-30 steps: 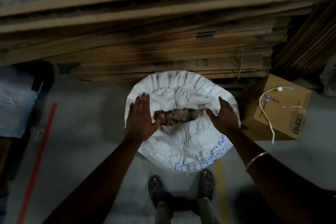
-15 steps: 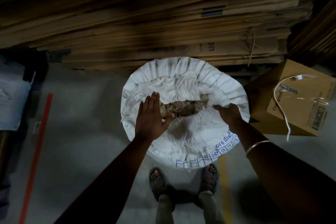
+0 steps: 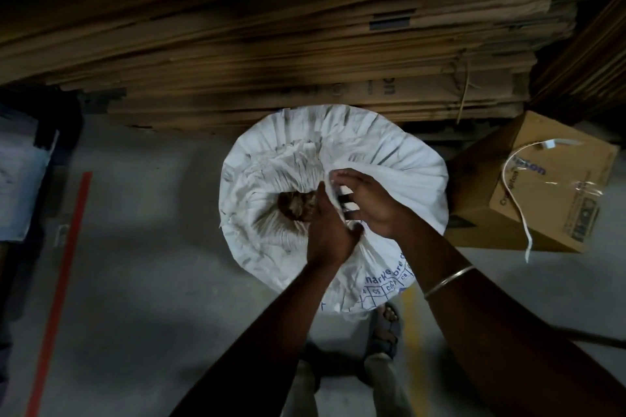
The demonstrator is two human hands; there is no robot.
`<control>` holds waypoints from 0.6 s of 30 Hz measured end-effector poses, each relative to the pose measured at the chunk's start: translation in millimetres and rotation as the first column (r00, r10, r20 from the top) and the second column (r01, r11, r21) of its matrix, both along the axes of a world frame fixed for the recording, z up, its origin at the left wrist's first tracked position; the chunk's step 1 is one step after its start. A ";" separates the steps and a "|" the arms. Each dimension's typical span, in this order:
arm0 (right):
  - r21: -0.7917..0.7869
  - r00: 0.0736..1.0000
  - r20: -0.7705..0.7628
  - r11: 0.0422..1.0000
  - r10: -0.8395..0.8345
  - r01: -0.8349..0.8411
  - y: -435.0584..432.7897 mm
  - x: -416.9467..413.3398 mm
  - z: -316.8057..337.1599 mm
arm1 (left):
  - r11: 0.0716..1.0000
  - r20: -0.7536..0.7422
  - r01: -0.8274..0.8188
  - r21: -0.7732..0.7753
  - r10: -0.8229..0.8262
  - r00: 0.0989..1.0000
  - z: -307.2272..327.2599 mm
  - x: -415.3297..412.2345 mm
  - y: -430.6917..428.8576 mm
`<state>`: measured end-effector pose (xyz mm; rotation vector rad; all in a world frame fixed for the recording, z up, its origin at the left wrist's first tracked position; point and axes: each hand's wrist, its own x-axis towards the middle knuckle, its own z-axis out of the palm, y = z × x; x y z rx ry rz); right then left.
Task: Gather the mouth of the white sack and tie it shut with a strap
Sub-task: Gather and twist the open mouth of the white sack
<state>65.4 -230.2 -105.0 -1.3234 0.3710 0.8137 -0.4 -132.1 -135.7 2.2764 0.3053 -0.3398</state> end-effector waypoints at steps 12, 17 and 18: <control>-0.738 0.579 0.010 0.397 0.815 -0.546 -43.0 -22.1 -60.7 | 0.995 -0.151 -0.080 0.056 0.087 0.985 49.5 37.5 0.9; -0.549 0.575 0.049 0.503 0.816 -0.667 -44.9 -22.6 -52.0 | 0.991 -0.233 -0.134 -0.023 0.125 0.964 36.2 63.9 -0.9; -0.683 0.618 0.061 0.485 0.784 -0.546 -43.3 -27.3 -54.6 | 0.988 -0.212 -0.144 -0.061 0.128 0.969 32.3 67.9 0.8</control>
